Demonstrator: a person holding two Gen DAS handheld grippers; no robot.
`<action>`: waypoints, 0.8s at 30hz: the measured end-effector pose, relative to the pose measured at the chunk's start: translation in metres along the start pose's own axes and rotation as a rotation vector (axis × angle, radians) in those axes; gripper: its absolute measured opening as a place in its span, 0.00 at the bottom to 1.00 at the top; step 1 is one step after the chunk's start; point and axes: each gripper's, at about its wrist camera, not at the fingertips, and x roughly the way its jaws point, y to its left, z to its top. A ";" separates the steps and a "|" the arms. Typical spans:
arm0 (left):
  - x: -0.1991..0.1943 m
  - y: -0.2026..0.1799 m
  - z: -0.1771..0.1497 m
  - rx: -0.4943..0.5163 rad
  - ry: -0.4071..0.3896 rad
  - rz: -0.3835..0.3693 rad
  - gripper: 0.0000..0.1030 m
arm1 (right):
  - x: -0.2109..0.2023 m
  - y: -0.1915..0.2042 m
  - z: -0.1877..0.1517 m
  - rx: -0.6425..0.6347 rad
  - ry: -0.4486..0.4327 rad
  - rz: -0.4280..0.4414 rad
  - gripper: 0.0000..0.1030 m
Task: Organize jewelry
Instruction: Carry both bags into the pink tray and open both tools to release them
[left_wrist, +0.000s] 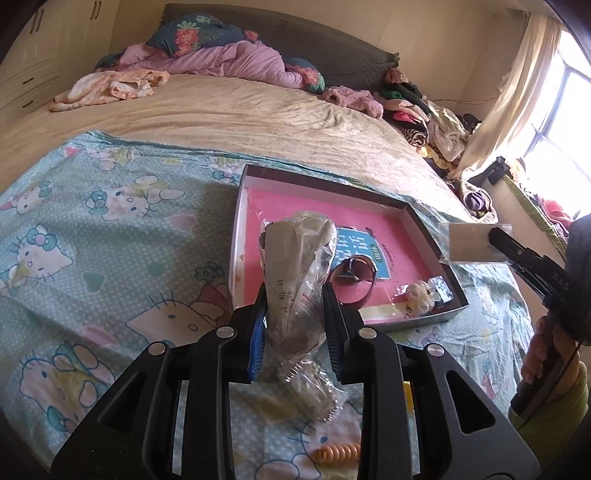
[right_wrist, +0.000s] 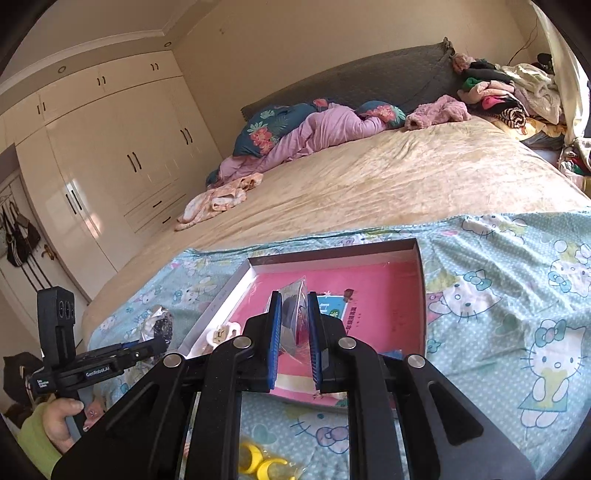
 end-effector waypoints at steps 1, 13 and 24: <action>0.004 0.002 0.002 -0.004 0.005 0.009 0.19 | 0.000 -0.002 0.000 0.000 -0.003 -0.006 0.12; 0.047 0.009 0.010 0.027 0.061 0.107 0.19 | 0.004 -0.017 0.000 0.021 -0.007 -0.029 0.12; 0.070 -0.004 0.008 0.065 0.104 0.111 0.19 | 0.014 -0.030 0.003 0.031 -0.006 -0.061 0.12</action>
